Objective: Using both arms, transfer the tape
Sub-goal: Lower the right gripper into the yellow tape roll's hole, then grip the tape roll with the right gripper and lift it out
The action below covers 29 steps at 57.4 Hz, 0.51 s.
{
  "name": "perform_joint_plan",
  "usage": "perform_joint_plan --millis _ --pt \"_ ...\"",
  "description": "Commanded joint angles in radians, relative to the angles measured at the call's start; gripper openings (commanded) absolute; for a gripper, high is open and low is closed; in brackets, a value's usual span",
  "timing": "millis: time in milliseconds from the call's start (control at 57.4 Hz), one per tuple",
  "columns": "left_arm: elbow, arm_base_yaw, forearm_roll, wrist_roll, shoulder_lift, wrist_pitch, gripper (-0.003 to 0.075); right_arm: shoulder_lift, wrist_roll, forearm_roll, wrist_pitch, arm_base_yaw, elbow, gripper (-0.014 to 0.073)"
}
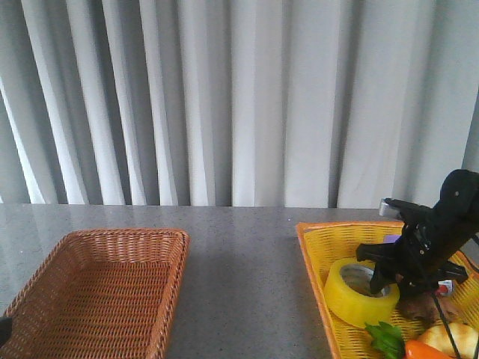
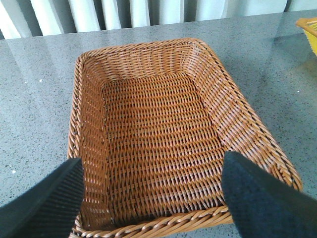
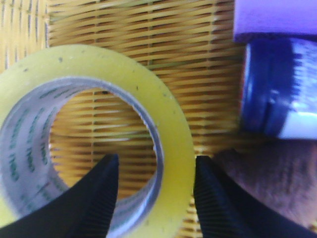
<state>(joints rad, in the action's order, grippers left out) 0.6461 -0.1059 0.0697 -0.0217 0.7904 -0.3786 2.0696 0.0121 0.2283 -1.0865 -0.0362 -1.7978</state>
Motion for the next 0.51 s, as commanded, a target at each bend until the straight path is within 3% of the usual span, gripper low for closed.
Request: perform_joint_plan --millis 0,313,488 --pt "0.034 -0.007 0.008 0.0 -0.001 0.072 0.0563 -0.037 -0.003 0.029 0.02 -0.006 -0.036 0.0312" --pt "0.034 -0.007 0.008 0.0 -0.001 0.071 0.0563 -0.04 0.006 0.012 0.03 -0.006 -0.036 0.0137" --pt "0.034 -0.007 0.008 0.0 -0.001 0.071 0.0563 -0.077 0.019 0.013 0.041 -0.006 -0.036 0.0125"
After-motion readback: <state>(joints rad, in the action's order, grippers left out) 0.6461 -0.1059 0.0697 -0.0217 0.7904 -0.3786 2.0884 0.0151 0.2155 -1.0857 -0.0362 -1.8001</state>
